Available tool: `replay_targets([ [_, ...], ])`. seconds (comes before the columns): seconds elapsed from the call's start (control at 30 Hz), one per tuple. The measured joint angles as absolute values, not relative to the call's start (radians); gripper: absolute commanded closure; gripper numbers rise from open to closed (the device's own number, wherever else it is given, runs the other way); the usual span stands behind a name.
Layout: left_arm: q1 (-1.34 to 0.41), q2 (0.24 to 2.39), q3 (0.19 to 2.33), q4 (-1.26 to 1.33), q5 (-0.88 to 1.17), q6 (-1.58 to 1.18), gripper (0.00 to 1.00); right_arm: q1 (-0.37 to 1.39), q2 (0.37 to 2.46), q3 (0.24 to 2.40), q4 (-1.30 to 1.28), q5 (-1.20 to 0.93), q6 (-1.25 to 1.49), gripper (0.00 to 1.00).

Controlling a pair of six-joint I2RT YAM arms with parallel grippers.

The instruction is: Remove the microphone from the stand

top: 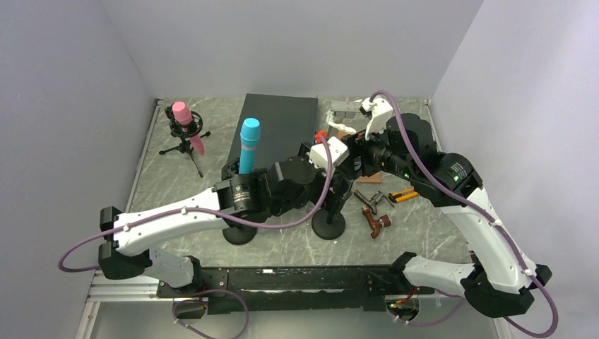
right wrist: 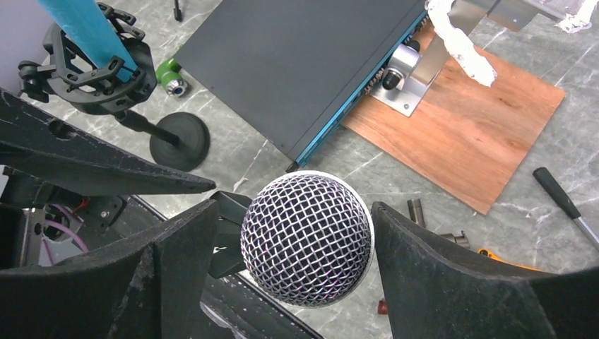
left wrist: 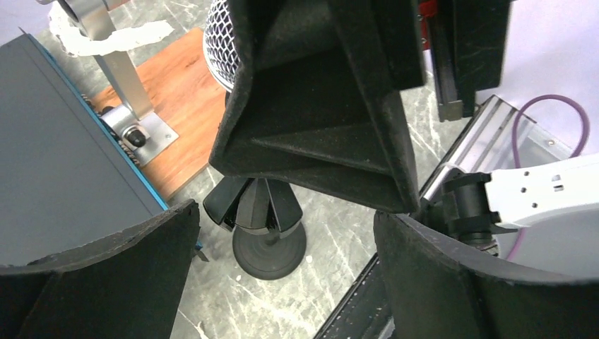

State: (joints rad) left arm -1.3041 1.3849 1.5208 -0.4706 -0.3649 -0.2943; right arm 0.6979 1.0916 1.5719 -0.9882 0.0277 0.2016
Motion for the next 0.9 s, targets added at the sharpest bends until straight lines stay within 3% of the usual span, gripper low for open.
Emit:
replay_targets([
  [0.3, -1.281, 1.426, 1.517, -0.422, -0.389, -0.23, 0.2, 0.708, 1.09, 1.572, -0.987, 0.047, 0.202, 0.22],
  [0.47, -1.26, 1.445, 1.509, -0.39, -0.362, -0.218, 0.46, 0.706, 1.089, 1.572, -0.986, 0.075, 0.205, 0.28],
  [0.57, -1.256, 1.452, 1.509, -0.373, -0.346, -0.212, 0.66, 0.706, 1.086, 1.571, -0.986, 0.081, 0.207, 0.33],
  [0.7, -1.251, 1.453, 1.509, -0.363, -0.324, -0.212, 0.76, 0.713, 1.084, 1.567, -0.985, 0.08, 0.204, 0.39],
  [0.77, -1.248, 1.453, 1.506, -0.361, -0.318, -0.213, 0.99, 0.717, 1.083, 1.56, -0.984, 0.081, 0.201, 0.4],
  [0.9, -1.247, 1.448, 1.496, -0.346, -0.308, -0.226, 1.0, 0.721, 1.079, 1.551, -0.979, 0.096, 0.197, 0.43],
])
